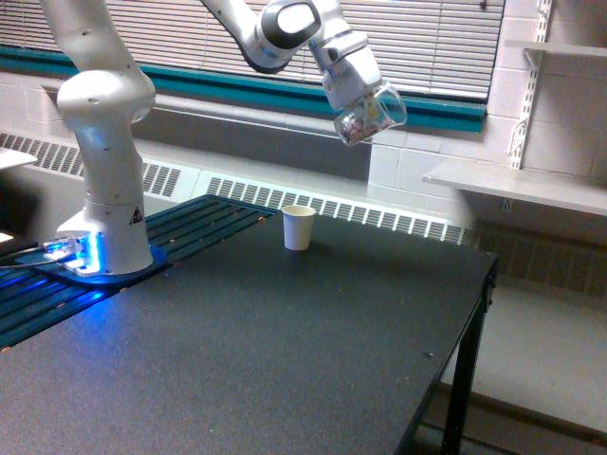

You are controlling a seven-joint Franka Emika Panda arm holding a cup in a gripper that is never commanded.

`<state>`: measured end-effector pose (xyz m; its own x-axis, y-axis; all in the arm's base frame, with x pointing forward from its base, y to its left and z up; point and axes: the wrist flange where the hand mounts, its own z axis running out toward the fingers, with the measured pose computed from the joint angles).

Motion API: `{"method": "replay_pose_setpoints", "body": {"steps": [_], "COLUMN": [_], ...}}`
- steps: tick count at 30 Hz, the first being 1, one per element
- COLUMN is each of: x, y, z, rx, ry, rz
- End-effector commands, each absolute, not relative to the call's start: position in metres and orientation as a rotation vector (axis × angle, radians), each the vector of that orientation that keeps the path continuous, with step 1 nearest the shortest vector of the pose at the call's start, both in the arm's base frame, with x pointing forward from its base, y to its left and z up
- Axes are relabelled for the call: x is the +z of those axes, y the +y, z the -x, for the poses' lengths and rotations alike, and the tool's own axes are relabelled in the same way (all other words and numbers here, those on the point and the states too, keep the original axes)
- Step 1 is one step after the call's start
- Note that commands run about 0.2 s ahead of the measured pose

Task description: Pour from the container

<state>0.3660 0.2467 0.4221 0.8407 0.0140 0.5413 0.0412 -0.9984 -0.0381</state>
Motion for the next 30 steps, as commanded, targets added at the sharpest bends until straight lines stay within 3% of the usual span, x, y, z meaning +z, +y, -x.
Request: {"method": "replay_pose_setpoints", "body": {"steps": [1, 13, 30], "x": [0.419, 0.413, 0.404], "y": [0.27, 0.285, 0.239], "z": [-0.349, -0.326, -0.313], "rx": [-0.879, -0.897, -0.911], "ry": [-0.139, -0.27, -0.284], "rz": [2.974, 2.985, 3.023]}}
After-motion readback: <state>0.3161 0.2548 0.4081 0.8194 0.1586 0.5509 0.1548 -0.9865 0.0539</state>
